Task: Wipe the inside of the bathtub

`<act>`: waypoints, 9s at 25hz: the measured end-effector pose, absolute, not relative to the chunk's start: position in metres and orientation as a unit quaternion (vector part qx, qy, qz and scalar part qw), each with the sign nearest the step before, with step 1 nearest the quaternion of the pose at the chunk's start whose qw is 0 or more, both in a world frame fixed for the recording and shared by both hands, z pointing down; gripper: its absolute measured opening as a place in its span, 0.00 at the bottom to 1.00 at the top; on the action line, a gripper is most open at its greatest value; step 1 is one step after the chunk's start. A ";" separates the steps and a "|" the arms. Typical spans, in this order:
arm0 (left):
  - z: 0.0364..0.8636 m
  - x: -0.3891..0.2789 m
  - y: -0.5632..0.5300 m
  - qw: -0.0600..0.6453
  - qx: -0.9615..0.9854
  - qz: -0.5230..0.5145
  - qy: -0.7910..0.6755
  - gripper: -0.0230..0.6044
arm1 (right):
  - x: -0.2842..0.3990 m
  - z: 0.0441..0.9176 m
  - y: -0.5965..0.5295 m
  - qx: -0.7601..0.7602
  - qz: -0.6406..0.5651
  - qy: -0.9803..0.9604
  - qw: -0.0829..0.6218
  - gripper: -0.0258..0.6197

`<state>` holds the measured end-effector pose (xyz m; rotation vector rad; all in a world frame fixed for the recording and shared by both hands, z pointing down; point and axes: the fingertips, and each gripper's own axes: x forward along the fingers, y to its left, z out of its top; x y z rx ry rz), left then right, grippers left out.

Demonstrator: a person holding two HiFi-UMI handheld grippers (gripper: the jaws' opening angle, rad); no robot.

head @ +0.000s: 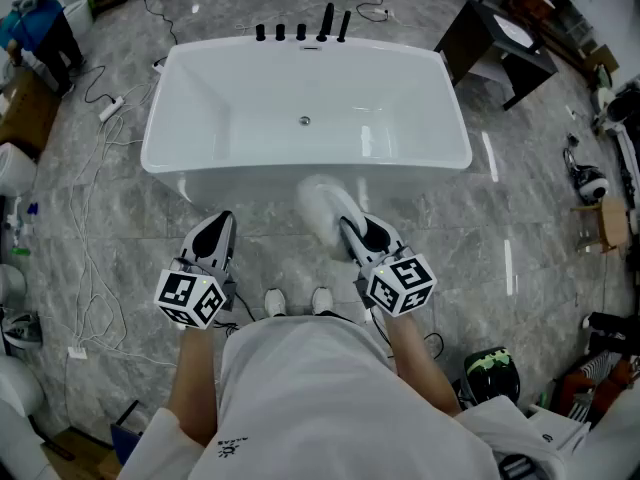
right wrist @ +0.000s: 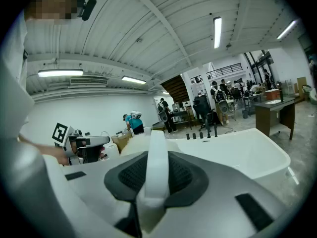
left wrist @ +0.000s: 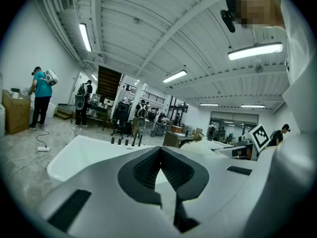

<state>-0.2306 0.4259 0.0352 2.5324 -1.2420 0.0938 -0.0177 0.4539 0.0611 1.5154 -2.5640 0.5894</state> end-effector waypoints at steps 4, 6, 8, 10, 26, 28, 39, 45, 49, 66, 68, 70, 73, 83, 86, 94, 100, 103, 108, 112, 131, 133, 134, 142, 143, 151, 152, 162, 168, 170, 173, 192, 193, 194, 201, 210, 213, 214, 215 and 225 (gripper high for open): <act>0.038 -0.240 0.422 0.162 0.887 0.032 -0.432 0.05 | -0.020 0.061 0.448 0.503 0.192 -0.841 0.053 0.19; 0.038 -0.240 0.421 0.161 0.888 0.032 -0.429 0.05 | -0.021 0.061 0.448 0.504 0.189 -0.841 0.056 0.19; 0.038 -0.239 0.419 0.160 0.891 0.033 -0.424 0.05 | -0.024 0.061 0.447 0.505 0.189 -0.840 0.057 0.19; 0.038 -0.239 0.418 0.158 0.893 0.034 -0.420 0.05 | -0.028 0.061 0.447 0.504 0.189 -0.841 0.057 0.19; 0.052 -0.260 0.417 0.171 0.899 0.032 -0.401 0.05 | -0.050 0.069 0.447 0.524 0.198 -0.826 0.056 0.19; 0.054 -0.263 0.417 0.170 0.903 0.033 -0.393 0.05 | -0.052 0.070 0.446 0.530 0.199 -0.823 0.057 0.19; 0.064 -0.269 0.408 0.178 0.909 0.035 -0.375 0.05 | -0.066 0.070 0.431 0.531 0.194 -0.822 0.071 0.19; 0.069 -0.252 0.394 0.182 0.913 0.039 -0.363 0.05 | -0.061 0.073 0.411 0.524 0.198 -0.825 0.073 0.19; 0.075 -0.239 0.374 0.182 0.910 0.044 -0.369 0.06 | -0.053 0.083 0.388 0.512 0.205 -0.831 0.073 0.19; 0.089 -0.133 0.219 0.228 0.877 0.063 -0.417 0.05 | 0.039 0.107 0.196 0.423 0.230 -0.871 0.092 0.19; 0.087 -0.122 0.203 0.224 0.873 0.066 -0.429 0.05 | 0.048 0.111 0.179 0.407 0.233 -0.878 0.094 0.19; 0.085 -0.110 0.185 0.213 0.869 0.073 -0.441 0.05 | 0.058 0.113 0.161 0.393 0.234 -0.884 0.096 0.19; 0.085 -0.098 0.164 0.209 0.857 0.078 -0.465 0.05 | 0.071 0.119 0.138 0.373 0.239 -0.891 0.097 0.19; 0.097 -0.093 0.135 0.218 0.841 0.100 -0.485 0.05 | 0.076 0.143 0.103 0.342 0.258 -0.897 0.106 0.19; 0.106 -0.097 0.131 0.229 0.838 0.103 -0.485 0.05 | 0.067 0.151 0.104 0.335 0.266 -0.897 0.108 0.19; 0.126 -0.102 0.113 0.231 0.847 0.132 -0.460 0.05 | 0.046 0.174 0.097 0.341 0.291 -0.885 0.126 0.19; 0.137 -0.098 0.095 0.225 0.877 0.153 -0.395 0.05 | 0.054 0.189 0.089 0.398 0.313 -0.853 0.125 0.19; 0.143 -0.088 0.085 0.226 0.892 0.161 -0.356 0.05 | 0.071 0.199 0.087 0.435 0.316 -0.833 0.131 0.19; 0.151 -0.063 0.072 0.217 0.923 0.181 -0.260 0.05 | 0.116 0.206 0.094 0.524 0.327 -0.777 0.123 0.19; 0.160 -0.044 0.065 0.209 0.940 0.193 -0.186 0.05 | 0.145 0.210 0.103 0.581 0.329 -0.735 0.118 0.19; 0.220 0.163 0.078 0.212 0.954 0.210 -0.043 0.05 | 0.321 0.274 0.150 0.678 0.334 -0.644 0.119 0.19; 0.233 0.188 0.084 0.208 0.953 0.221 -0.025 0.05 | 0.348 0.286 0.154 0.681 0.336 -0.639 0.127 0.19; 0.240 0.201 0.087 0.208 0.952 0.225 -0.017 0.05 | 0.362 0.293 0.156 0.683 0.336 -0.636 0.131 0.19; 0.297 0.281 0.096 0.212 0.946 0.245 0.013 0.05 | 0.455 0.358 0.166 0.680 0.346 -0.621 0.181 0.19; 0.304 0.289 0.097 0.210 0.946 0.248 0.015 0.05 | 0.465 0.366 0.168 0.678 0.348 -0.619 0.188 0.19; 0.364 0.332 0.091 0.223 0.937 0.268 0.011 0.05 | 0.539 0.428 0.169 0.645 0.355 -0.621 0.269 0.19; 0.368 0.336 0.091 0.225 0.936 0.270 0.010 0.05 | 0.549 0.432 0.170 0.640 0.356 -0.621 0.280 0.19; 0.404 0.371 0.083 0.220 0.934 0.282 -0.009 0.05 | 0.633 0.486 0.156 0.573 0.399 -0.615 0.368 0.19; 0.422 0.361 0.073 0.223 0.931 0.289 -0.025 0.05 | 0.633 0.519 0.145 0.526 0.412 -0.609 0.427 0.19; 0.427 0.359 0.071 0.223 0.930 0.290 -0.026 0.05 | 0.635 0.526 0.145 0.516 0.416 -0.602 0.446 0.19; 0.433 0.354 0.071 0.224 0.929 0.292 -0.027 0.05 | 0.635 0.533 0.143 0.509 0.414 -0.594 0.465 0.19; 0.456 0.312 0.063 0.241 0.923 0.297 -0.043 0.05 | 0.594 0.564 0.144 0.416 0.477 -0.585 0.508 0.19; 0.457 0.308 0.061 0.242 0.923 0.297 -0.045 0.05 | 0.588 0.565 0.143 0.411 0.479 -0.587 0.508 0.19; 0.459 0.304 0.059 0.243 0.922 0.298 -0.048 0.05 | 0.582 0.566 0.142 0.406 0.482 -0.589 0.507 0.19; 0.470 0.277 0.049 0.254 0.918 0.299 -0.065 0.05 | 0.541 0.571 0.139 0.383 0.491 -0.602 0.500 0.19; 0.475 0.221 0.046 0.266 0.911 0.299 -0.096 0.05 | 0.452 0.571 0.135 0.345 0.501 -0.634 0.478 0.19; 0.476 0.197 0.045 0.268 0.910 0.298 -0.109 0.05 | 0.422 0.572 0.134 0.334 0.503 -0.641 0.474 0.19; 0.477 0.188 0.044 0.268 0.909 0.298 -0.114 0.05 | 0.412 0.573 0.133 0.331 0.502 -0.643 0.474 0.19; 0.478 0.179 0.043 0.269 0.908 0.299 -0.119 0.05 | 0.403 0.573 0.132 0.328 0.501 -0.646 0.474 0.19; 0.484 0.096 0.042 0.284 0.895 0.303 -0.161 0.05 | 0.305 0.575 0.119 0.304 0.498 -0.669 0.461 0.19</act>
